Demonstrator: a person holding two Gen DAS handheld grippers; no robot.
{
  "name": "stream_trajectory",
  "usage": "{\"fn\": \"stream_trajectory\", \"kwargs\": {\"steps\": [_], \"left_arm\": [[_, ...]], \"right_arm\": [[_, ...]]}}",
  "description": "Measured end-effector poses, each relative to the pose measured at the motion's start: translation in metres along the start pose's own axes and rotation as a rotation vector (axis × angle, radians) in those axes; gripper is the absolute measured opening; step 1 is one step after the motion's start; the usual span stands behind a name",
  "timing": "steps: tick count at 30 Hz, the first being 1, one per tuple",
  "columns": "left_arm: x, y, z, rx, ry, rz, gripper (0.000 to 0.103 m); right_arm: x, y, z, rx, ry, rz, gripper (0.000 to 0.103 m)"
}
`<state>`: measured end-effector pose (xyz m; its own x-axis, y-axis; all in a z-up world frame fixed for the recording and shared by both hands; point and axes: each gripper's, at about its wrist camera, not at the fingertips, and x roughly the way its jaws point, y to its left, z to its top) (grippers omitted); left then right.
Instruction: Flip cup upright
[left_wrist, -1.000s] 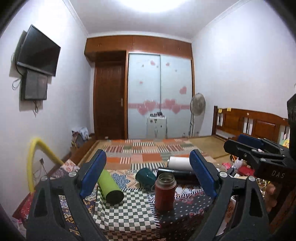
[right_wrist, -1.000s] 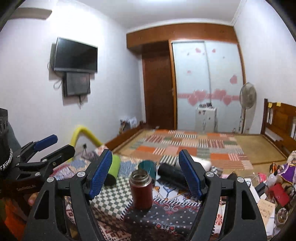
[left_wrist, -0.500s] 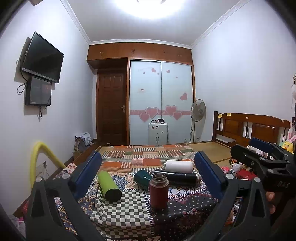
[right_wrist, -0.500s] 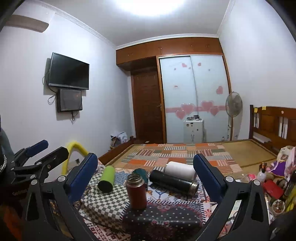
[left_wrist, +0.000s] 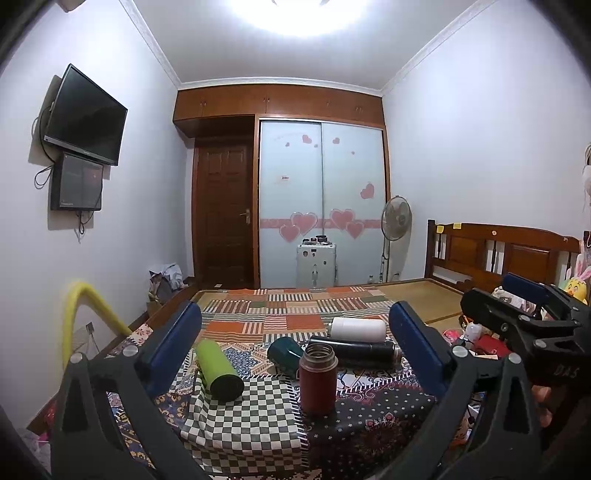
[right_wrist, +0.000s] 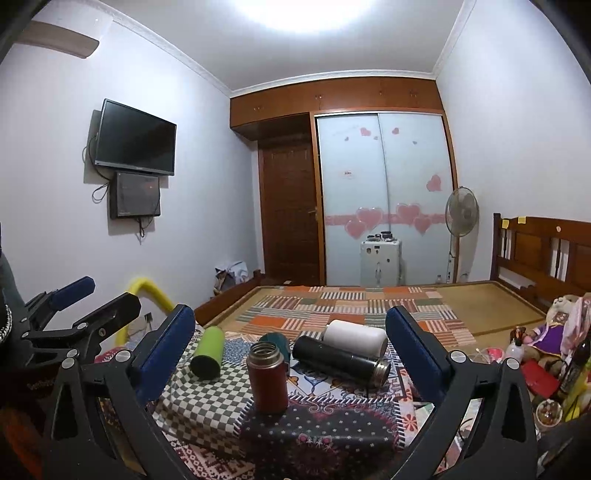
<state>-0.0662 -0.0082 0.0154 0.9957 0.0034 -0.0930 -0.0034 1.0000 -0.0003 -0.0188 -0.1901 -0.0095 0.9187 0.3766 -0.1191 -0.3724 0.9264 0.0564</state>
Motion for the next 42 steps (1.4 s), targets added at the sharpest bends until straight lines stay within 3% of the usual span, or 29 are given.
{"fn": "stream_trajectory", "kwargs": {"steps": [42], "left_arm": [[0.0089,0.0030,-0.0039,-0.031,0.047,-0.035,0.103]], "right_arm": [[-0.0020,-0.0021,0.0033,-0.011,0.007,-0.027,0.103]]}}
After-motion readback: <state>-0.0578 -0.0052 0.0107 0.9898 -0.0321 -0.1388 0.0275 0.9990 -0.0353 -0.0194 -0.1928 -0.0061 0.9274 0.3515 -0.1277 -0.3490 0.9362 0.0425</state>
